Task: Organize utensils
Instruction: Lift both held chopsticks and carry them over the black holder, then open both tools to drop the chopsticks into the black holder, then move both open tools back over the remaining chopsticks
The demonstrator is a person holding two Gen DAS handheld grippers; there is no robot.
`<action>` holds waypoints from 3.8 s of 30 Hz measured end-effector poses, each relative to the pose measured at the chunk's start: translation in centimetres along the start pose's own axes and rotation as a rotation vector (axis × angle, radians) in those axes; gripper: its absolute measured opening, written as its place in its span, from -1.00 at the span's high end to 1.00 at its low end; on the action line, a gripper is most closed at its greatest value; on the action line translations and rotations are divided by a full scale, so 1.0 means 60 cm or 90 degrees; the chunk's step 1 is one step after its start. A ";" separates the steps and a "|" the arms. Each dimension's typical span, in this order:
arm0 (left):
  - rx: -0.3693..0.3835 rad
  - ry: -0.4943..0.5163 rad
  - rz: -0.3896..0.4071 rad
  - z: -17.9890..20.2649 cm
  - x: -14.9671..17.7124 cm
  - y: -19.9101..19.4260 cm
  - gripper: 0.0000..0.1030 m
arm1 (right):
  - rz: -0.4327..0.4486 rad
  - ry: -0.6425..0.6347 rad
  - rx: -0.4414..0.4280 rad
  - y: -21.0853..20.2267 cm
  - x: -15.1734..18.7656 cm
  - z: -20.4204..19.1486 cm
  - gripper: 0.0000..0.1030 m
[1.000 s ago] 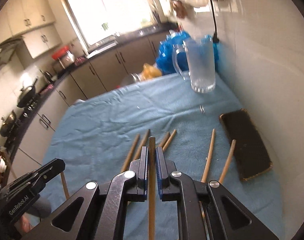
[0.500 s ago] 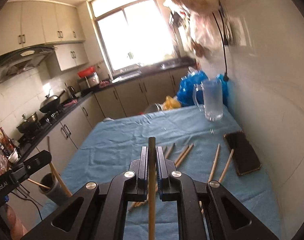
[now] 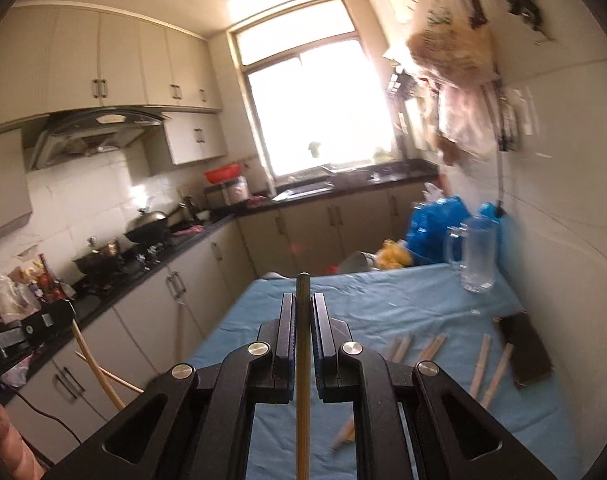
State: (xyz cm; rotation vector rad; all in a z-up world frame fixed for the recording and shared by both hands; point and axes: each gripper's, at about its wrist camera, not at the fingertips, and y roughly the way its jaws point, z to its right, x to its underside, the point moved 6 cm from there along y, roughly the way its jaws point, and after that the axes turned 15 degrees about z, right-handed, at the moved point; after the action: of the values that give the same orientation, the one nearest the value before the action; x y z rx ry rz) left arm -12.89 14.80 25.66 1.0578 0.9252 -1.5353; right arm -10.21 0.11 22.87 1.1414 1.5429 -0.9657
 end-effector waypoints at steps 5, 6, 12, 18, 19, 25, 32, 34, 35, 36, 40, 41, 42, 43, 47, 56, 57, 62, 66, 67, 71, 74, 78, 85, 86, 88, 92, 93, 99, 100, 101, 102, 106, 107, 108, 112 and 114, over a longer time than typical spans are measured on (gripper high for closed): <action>-0.042 0.026 0.060 -0.046 -0.061 -0.032 0.91 | 0.018 0.008 -0.064 0.038 -0.011 -0.083 0.86; -0.057 0.030 0.070 -0.060 -0.072 -0.034 0.91 | 0.022 0.009 -0.074 0.045 -0.010 -0.098 0.86; -0.115 0.053 0.091 -0.128 -0.104 -0.023 0.91 | 0.045 0.025 -0.128 0.106 -0.009 -0.195 0.86; -0.154 0.073 0.084 -0.182 -0.109 0.016 0.91 | 0.067 0.058 -0.162 0.169 -0.002 -0.260 0.85; -0.157 0.074 0.083 -0.187 -0.109 0.021 0.91 | 0.068 0.064 -0.164 0.176 -0.002 -0.264 0.85; -0.169 0.072 0.060 -0.218 -0.086 0.068 0.91 | 0.081 0.064 -0.148 0.229 0.025 -0.283 0.85; -0.176 0.067 0.025 -0.239 -0.056 0.107 0.91 | 0.074 0.034 -0.133 0.258 0.071 -0.286 0.85; -0.177 0.071 0.013 -0.240 -0.045 0.115 0.91 | 0.070 0.017 -0.132 0.260 0.082 -0.289 0.85; -0.176 0.071 0.008 -0.240 -0.041 0.118 0.91 | 0.069 0.012 -0.133 0.259 0.085 -0.287 0.85; -0.175 0.071 0.004 -0.240 -0.037 0.121 0.91 | 0.067 0.006 -0.133 0.257 0.090 -0.289 0.85; -0.180 0.063 -0.005 -0.239 -0.029 0.122 0.91 | 0.060 -0.007 -0.133 0.250 0.097 -0.288 0.84; -0.183 0.061 -0.004 -0.240 -0.029 0.122 0.91 | 0.056 -0.009 -0.132 0.248 0.100 -0.286 0.84; -0.186 0.058 -0.002 -0.241 -0.029 0.119 0.91 | 0.054 -0.010 -0.129 0.246 0.103 -0.284 0.83; -0.188 0.057 -0.003 -0.241 -0.029 0.118 0.91 | 0.051 -0.010 -0.125 0.245 0.105 -0.281 0.83; -0.190 0.034 -0.014 -0.246 -0.027 0.108 0.90 | 0.041 0.002 -0.110 0.241 0.108 -0.265 0.62; -0.200 0.033 -0.022 -0.227 -0.020 0.069 0.59 | 0.064 0.013 -0.093 0.191 0.074 -0.229 0.04; -0.202 0.035 -0.020 -0.222 -0.017 0.062 0.53 | 0.067 0.014 -0.088 0.184 0.072 -0.224 -0.03; -0.217 0.062 -0.019 -0.187 0.004 0.031 0.21 | 0.064 0.010 -0.037 0.138 0.074 -0.164 -0.32; -0.218 0.082 -0.032 -0.145 0.038 0.021 -0.01 | 0.041 0.015 0.016 0.101 0.098 -0.101 -0.39; -0.215 0.090 -0.038 -0.132 0.049 0.020 -0.06 | 0.031 0.020 0.029 0.092 0.107 -0.083 -0.39; -0.207 0.129 -0.071 -0.086 0.090 0.025 -0.14 | -0.003 0.037 0.074 0.053 0.138 -0.020 -0.39; -0.203 0.158 -0.091 -0.058 0.115 0.026 -0.24 | -0.018 0.044 0.109 0.020 0.151 0.027 -0.40; -0.198 0.209 -0.106 -0.019 0.136 0.026 -0.31 | -0.022 0.067 0.147 -0.018 0.157 0.081 -0.45; -0.177 0.256 -0.128 0.029 0.160 0.031 -0.36 | -0.025 0.101 0.178 -0.055 0.162 0.130 -0.47; -0.175 0.258 -0.131 0.033 0.163 0.033 -0.36 | -0.025 0.105 0.181 -0.060 0.163 0.138 -0.47; -0.170 0.261 -0.139 0.040 0.170 0.037 -0.36 | -0.023 0.109 0.186 -0.067 0.161 0.145 -0.49; -0.158 0.263 -0.157 0.051 0.184 0.047 -0.36 | -0.024 0.117 0.200 -0.074 0.163 0.164 -0.51; -0.153 0.261 -0.163 0.055 0.187 0.052 -0.36 | -0.026 0.119 0.204 -0.076 0.165 0.170 -0.52; -0.115 0.229 -0.225 0.059 0.234 0.100 -0.37 | -0.053 0.123 0.245 -0.094 0.182 0.229 -0.52; -0.106 0.221 -0.244 0.061 0.248 0.116 -0.37 | -0.061 0.124 0.255 -0.099 0.186 0.244 -0.52; -0.101 0.217 -0.253 0.063 0.256 0.125 -0.37 | -0.065 0.124 0.262 -0.101 0.186 0.254 -0.52; -0.096 0.212 -0.265 0.064 0.266 0.138 -0.37 | -0.071 0.122 0.271 -0.105 0.189 0.269 -0.52; -0.070 0.191 -0.301 0.075 0.310 0.198 -0.37 | -0.096 0.111 0.295 -0.114 0.199 0.313 -0.52; -0.066 0.184 -0.317 0.077 0.322 0.216 -0.36 | -0.108 0.111 0.300 -0.113 0.202 0.328 -0.52; -0.058 0.177 -0.328 0.079 0.331 0.229 -0.36 | -0.118 0.113 0.301 -0.111 0.205 0.339 -0.52; -0.039 0.146 -0.363 0.087 0.360 0.299 -0.05 | -0.153 0.123 0.279 -0.089 0.205 0.366 -0.52; -0.037 0.129 -0.374 0.092 0.373 0.339 0.10 | -0.180 0.127 0.252 -0.059 0.202 0.377 -0.52</action>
State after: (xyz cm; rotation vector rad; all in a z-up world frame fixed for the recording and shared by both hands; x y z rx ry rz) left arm 3.78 -1.15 5.37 0.9582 1.5087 -1.8769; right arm -9.69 -19.53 6.01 1.3480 1.7536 -1.4306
